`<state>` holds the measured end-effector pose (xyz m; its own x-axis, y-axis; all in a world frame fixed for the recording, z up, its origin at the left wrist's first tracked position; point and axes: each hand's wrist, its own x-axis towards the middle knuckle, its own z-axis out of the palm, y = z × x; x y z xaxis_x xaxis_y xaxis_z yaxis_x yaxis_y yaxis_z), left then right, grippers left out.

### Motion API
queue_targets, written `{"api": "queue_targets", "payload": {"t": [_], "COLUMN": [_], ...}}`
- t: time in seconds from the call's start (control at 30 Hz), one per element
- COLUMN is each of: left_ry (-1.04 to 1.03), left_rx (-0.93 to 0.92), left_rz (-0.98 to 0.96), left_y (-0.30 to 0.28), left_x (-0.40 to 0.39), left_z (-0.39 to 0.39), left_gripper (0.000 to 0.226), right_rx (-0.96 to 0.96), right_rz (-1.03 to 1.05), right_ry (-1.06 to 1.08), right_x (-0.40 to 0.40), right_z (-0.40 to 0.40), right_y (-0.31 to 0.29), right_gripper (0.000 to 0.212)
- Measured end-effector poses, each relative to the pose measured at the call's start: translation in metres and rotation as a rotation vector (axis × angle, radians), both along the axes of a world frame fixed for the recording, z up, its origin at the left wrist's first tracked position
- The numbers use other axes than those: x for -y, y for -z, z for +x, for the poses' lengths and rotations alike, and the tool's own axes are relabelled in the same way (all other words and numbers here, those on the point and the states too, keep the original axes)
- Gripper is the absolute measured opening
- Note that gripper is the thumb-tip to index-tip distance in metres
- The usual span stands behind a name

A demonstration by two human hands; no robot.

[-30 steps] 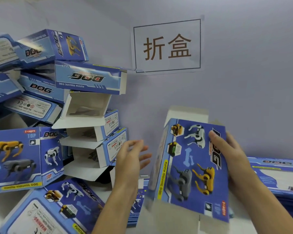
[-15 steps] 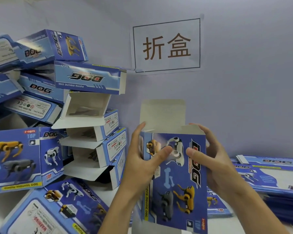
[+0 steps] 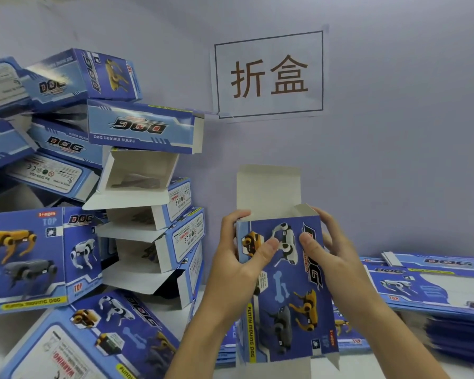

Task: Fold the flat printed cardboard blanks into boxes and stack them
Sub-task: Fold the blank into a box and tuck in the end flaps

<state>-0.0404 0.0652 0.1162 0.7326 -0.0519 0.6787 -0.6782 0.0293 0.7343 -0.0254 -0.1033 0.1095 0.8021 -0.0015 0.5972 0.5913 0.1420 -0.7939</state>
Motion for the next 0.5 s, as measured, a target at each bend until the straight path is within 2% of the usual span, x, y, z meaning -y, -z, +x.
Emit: {"api": "queue_targets", "payload": {"t": [0.1, 0.23, 0.37, 0.5], "left_ry": [-0.028, -0.066, -0.087, -0.177], "left_rx": [-0.075, -0.122, -0.146, -0.086], "left_rz": [0.038, -0.059, -0.168, -0.27], "left_y": [-0.003, -0.007, -0.007, -0.009], "left_x": [-0.004, -0.006, -0.001, 0.002], "left_z": [0.001, 0.0, -0.001, -0.004], "left_gripper": [0.053, 0.054, 0.038, 0.022], "right_rx": [0.032, 0.052, 0.041, -0.01], "right_rz": [0.01, -0.021, -0.061, 0.044], "right_ry": [0.014, 0.019, -0.015, -0.1], "right_x": [-0.005, -0.014, -0.019, -0.023], "right_z": [-0.001, -0.003, -0.007, -0.011], "right_y": [0.002, 0.0, 0.0, -0.002], "right_gripper": [0.036, 0.034, 0.034, 0.033]}}
